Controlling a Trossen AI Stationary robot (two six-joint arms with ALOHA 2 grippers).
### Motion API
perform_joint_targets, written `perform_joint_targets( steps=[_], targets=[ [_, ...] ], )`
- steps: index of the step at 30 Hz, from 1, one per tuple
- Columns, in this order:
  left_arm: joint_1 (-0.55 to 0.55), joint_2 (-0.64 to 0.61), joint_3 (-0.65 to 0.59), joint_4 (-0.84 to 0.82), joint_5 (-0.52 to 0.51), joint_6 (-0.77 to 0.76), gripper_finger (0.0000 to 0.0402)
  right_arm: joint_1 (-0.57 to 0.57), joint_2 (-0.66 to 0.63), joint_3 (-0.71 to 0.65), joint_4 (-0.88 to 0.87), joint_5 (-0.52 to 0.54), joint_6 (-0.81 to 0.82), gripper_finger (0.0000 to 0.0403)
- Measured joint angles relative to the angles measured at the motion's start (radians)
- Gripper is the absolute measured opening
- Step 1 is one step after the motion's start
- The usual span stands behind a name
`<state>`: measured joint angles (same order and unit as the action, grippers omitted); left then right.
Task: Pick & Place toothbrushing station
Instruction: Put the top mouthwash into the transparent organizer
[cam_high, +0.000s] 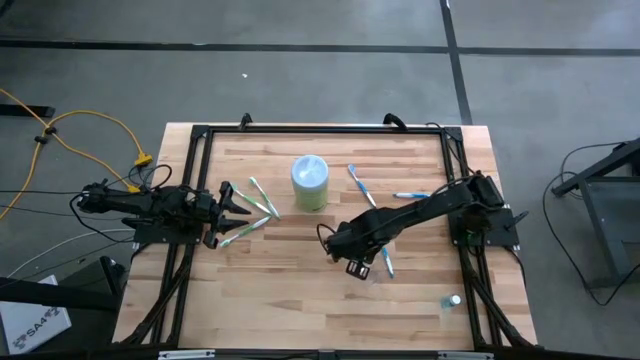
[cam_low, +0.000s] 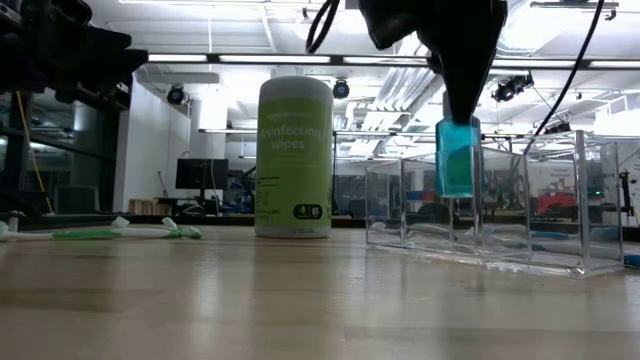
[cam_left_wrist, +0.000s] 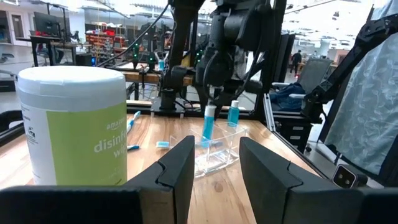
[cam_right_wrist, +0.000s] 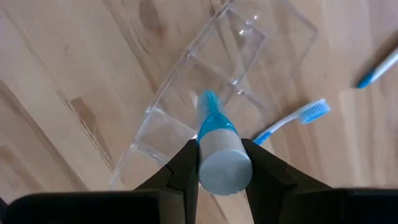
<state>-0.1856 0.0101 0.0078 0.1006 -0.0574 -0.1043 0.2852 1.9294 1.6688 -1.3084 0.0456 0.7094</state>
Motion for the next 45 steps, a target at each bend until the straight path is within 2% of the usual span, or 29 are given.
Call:
perform_joint_targets(
  steps=[12,21,33,45],
  targets=[
    [0.0,0.0,0.0,0.014,0.0,0.0,0.0124,-0.007,0.01,-0.001,0.025,0.0,0.078,0.0089],
    [0.0,0.0,0.0,0.016,0.0,0.0,0.0124,-0.011,0.009,-0.101,0.096,-0.023,0.116,0.0089],
    [0.0,0.0,0.0,0.016,0.0,0.0,0.0124,-0.026,0.009,-0.1,0.138,0.013,0.146,0.0089],
    [0.0,0.0,0.0,0.016,0.0,0.0,0.0124,-0.026,0.009,-0.121,0.185,0.004,0.18,0.0089]
  ],
)
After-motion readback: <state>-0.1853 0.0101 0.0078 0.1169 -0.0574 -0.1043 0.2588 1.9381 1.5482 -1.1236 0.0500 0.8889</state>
